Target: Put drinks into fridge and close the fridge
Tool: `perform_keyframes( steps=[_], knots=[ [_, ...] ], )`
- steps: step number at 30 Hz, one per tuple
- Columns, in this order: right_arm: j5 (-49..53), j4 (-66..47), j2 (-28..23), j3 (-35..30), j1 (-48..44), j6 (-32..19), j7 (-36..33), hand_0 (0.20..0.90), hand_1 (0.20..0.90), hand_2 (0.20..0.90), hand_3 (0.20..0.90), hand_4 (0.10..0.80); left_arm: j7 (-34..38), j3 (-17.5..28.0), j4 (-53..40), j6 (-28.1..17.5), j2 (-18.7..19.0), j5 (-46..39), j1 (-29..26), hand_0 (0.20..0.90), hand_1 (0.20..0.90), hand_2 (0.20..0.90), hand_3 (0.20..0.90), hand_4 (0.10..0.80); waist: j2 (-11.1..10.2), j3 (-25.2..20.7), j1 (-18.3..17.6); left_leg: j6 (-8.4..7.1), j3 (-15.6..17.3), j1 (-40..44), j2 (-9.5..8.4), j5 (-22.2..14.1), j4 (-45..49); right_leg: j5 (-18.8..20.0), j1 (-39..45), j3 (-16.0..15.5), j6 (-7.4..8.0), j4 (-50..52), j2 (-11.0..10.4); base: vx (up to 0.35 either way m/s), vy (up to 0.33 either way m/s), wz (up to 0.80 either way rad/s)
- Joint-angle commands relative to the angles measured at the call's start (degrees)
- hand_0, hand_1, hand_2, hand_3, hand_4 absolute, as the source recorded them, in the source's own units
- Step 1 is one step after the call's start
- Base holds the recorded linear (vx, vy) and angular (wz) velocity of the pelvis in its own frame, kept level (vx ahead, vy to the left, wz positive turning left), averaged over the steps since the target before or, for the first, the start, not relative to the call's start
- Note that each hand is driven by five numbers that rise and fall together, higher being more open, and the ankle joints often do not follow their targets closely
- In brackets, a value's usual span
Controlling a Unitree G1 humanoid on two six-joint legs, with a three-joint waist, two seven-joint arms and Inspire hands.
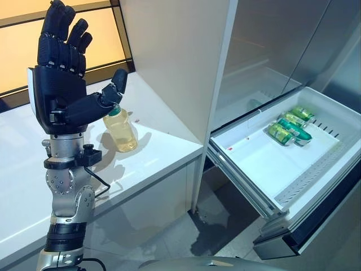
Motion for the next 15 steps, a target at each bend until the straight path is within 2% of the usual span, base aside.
perform_keyframes(
  steps=[1,4,7,15],
  knots=[
    [0.3,0.4,3.6,1.9,-2.3,0.4,1.5,0.9,0.9,0.9,0.9,0.8,7.8,1.1,-4.2,0.6,5.1,7.1,-4.9,0.9,0.9,0.9,0.9,0.8,-0.1,-1.0,0.3,2.89,0.1,-2.0,-3.44,-4.8,0.5,-5.6,-1.9,2.1,6.0,7.6,-4.0,-0.008,0.009,0.15],
    [-0.1,0.0,3.5,2.3,-2.7,0.9,1.4,0.9,0.9,0.9,0.9,0.8,10.1,1.3,-2.1,4.0,6.2,7.6,-4.3,0.9,0.9,0.9,0.9,0.8,-0.1,-0.9,0.9,2.81,-0.3,-2.1,-3.41,-4.6,0.6,-5.9,-1.8,1.7,6.01,7.8,-4.1,0.001,0.012,0.13],
    [-0.8,-0.5,3.2,2.2,-3.1,1.5,1.4,0.9,0.9,0.9,0.9,0.8,9.4,1.5,-0.3,6.0,6.1,3.3,-3.0,0.9,0.9,0.9,0.9,0.8,-0.1,-0.7,1.4,2.71,-0.7,-2.2,-3.41,-4.5,0.7,-6.1,-1.8,1.5,6.03,8.1,-4.1,0.0,0.016,0.08],
    [-2.3,-1.0,2.5,1.6,-3.9,2.8,1.1,0.9,0.9,0.9,0.9,0.8,3.6,1.2,2.4,7.5,3.8,-3.9,0.3,0.9,0.9,0.9,0.9,0.8,-0.1,-0.1,2.3,2.57,-1.4,-2.3,-3.36,-4.2,0.9,-6.5,-1.7,1.1,5.99,9.0,-4.3,0.011,0.019,0.07]
  ],
)
